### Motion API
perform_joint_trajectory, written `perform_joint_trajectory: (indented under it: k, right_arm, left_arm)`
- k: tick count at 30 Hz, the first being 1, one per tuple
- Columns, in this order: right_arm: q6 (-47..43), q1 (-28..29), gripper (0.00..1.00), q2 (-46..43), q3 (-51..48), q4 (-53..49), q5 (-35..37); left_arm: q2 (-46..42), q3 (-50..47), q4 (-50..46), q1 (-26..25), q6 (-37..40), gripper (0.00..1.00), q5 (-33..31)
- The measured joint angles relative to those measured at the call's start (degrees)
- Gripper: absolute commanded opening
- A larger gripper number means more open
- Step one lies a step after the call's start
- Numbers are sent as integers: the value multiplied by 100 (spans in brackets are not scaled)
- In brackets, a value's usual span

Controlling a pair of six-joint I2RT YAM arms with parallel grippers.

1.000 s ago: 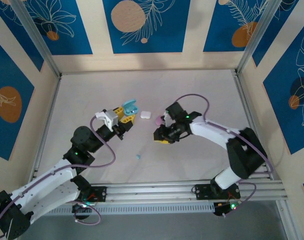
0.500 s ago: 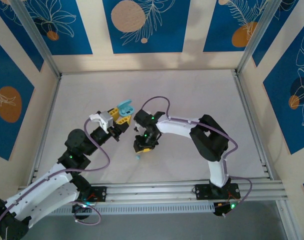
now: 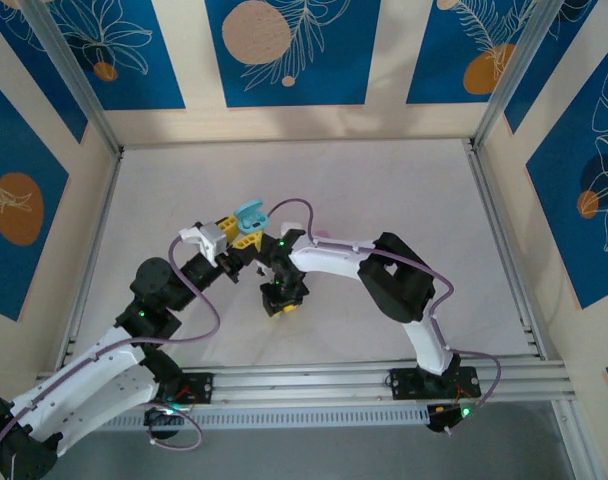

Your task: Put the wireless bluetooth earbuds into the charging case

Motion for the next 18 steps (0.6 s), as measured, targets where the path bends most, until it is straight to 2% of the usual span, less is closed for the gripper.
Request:
perform_joint_trajectory:
  k: [6,18]
  right_arm:
    - [-109,-22,24,-15,-7,-184,332]
    - [-568,-848,27,-977,-1276,-210,695]
  left_arm:
    - [9,9,-28,0,-2,35,0]
    - [208,61,-22,0,-4,36,0]
